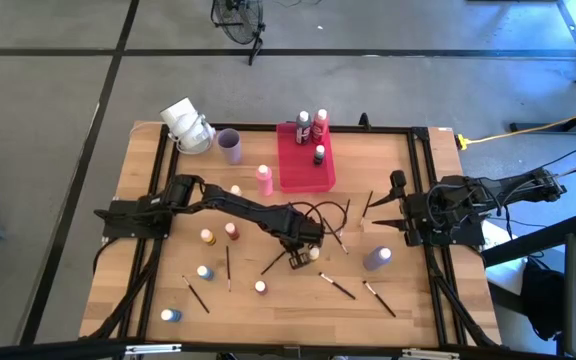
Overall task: Pick & Place Paint Supplies
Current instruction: Put the black paint brush into the purple cup
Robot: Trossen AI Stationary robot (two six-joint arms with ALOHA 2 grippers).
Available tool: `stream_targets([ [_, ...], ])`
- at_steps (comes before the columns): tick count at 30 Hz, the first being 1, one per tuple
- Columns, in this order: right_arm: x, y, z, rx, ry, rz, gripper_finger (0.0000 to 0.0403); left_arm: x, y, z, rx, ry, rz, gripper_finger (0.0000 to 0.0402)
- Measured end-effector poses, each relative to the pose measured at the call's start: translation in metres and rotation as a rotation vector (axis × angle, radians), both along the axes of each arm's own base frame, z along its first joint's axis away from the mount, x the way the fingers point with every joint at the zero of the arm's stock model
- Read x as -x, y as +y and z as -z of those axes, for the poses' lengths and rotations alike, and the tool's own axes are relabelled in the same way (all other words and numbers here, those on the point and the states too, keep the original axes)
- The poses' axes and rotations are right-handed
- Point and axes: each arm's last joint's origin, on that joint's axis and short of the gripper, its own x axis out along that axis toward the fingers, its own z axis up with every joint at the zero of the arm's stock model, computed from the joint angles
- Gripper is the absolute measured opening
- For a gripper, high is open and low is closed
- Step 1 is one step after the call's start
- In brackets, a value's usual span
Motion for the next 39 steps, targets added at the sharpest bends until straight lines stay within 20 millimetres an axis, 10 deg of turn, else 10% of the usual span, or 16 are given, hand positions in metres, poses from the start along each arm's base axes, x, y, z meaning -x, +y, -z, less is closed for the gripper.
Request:
stream_targets([
  [39,-0.010,0.003,0.006,0.001,0.056,0.005,0.0197,-0.023,-0.027,-0.062,-0.468,-0.205,0.151,0.0002],
])
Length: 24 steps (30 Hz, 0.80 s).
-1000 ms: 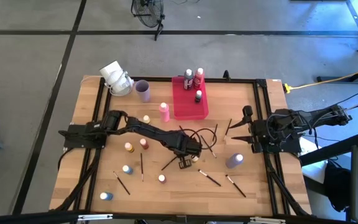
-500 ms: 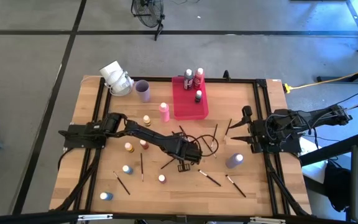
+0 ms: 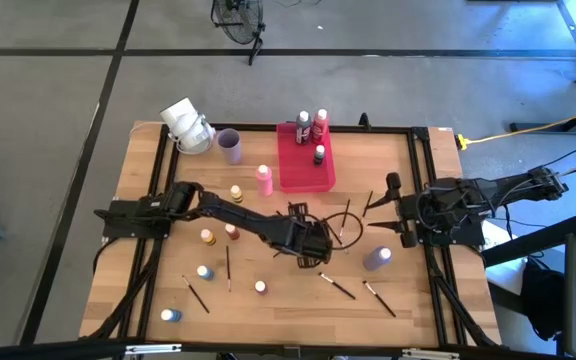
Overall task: Pick & Place Paint Supplies
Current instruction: Put the black paint brush into the purple cup
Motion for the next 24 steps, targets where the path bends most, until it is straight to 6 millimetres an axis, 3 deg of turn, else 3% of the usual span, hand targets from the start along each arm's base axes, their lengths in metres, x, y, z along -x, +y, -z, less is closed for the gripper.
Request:
stream_targets([
  [15,0.000,0.000,0.000,-0.010,0.002,-0.008,0.0197,0.008,0.003,-0.073,-0.352,-0.016,-0.069,0.0002],
  [24,-0.001,0.001,0.002,-0.022,0.020,-0.009,0.0197,0.033,0.021,-0.138,-0.370,-0.148,-0.116,0.0002],
])
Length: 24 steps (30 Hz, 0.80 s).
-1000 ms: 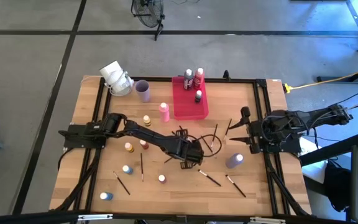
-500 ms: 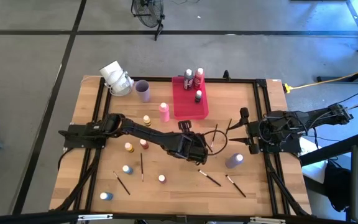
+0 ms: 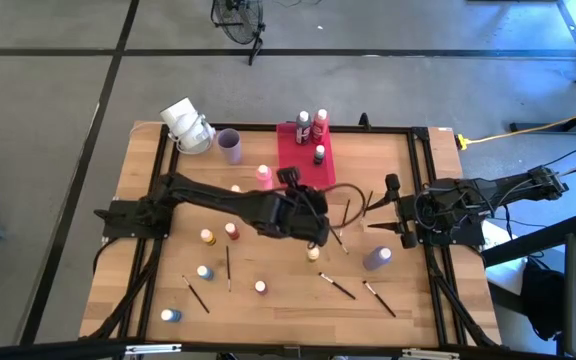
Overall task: Pick & Place Paint Supplies
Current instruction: Put the black paint brush into the purple cup
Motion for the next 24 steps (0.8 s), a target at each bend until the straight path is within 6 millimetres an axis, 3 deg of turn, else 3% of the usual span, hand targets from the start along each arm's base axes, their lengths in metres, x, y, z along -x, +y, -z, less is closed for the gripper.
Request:
stream_targets([
  [12,-0.012,0.003,0.006,0.012,0.043,0.001,0.0197,0.050,0.028,-0.070,0.026,-0.088,0.008,0.0002],
  [24,-0.016,0.004,0.009,0.013,0.064,-0.005,0.0197,0.109,0.078,-0.110,0.015,-0.140,-0.156,0.0002],
])
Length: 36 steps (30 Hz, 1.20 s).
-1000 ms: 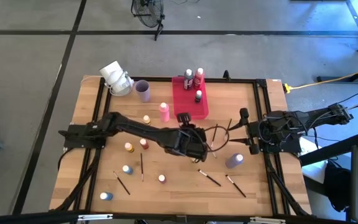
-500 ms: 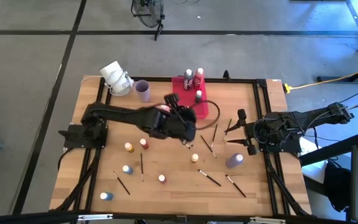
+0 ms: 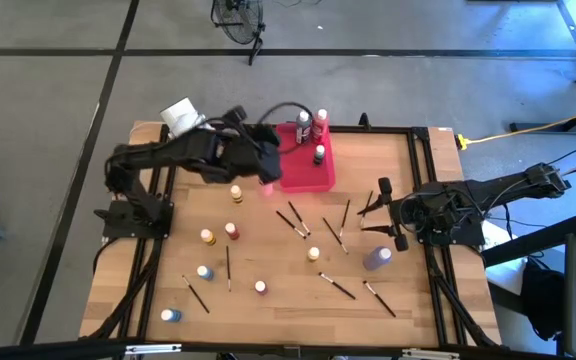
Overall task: Pick & Place Paint Supplies
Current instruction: Put the black paint brush into the purple cup
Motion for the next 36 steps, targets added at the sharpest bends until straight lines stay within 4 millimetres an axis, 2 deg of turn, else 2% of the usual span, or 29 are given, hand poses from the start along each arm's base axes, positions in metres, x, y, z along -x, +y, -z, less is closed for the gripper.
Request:
stream_targets([
  [4,0.000,0.000,0.000,-0.001,0.003,-0.005,0.0197,0.026,0.012,-0.004,-0.026,-0.032,-0.075,0.0002],
  [7,0.000,0.000,0.001,0.004,0.007,-0.006,0.0197,0.047,0.018,0.001,-0.074,-0.058,-0.159,0.0002],
  [13,-0.001,0.000,0.002,0.022,0.010,-0.011,0.0197,0.082,0.021,0.032,-0.144,-0.175,-0.244,0.0002],
  [19,-0.002,0.001,0.001,0.025,0.005,-0.013,0.0197,0.101,0.024,0.075,-0.204,-0.314,-0.217,0.0002],
  [27,-0.007,0.002,0.001,0.021,-0.014,-0.013,0.0197,0.126,0.045,0.122,-0.298,-0.633,-0.210,0.0002],
  [31,-0.010,0.003,0.002,0.027,-0.004,-0.015,0.0197,0.135,0.055,0.145,-0.383,-0.670,-0.261,0.0002],
  [36,-0.013,0.004,0.004,0.056,-0.001,-0.023,0.0197,0.138,0.065,0.164,-0.412,-0.617,-0.263,0.0002],
])
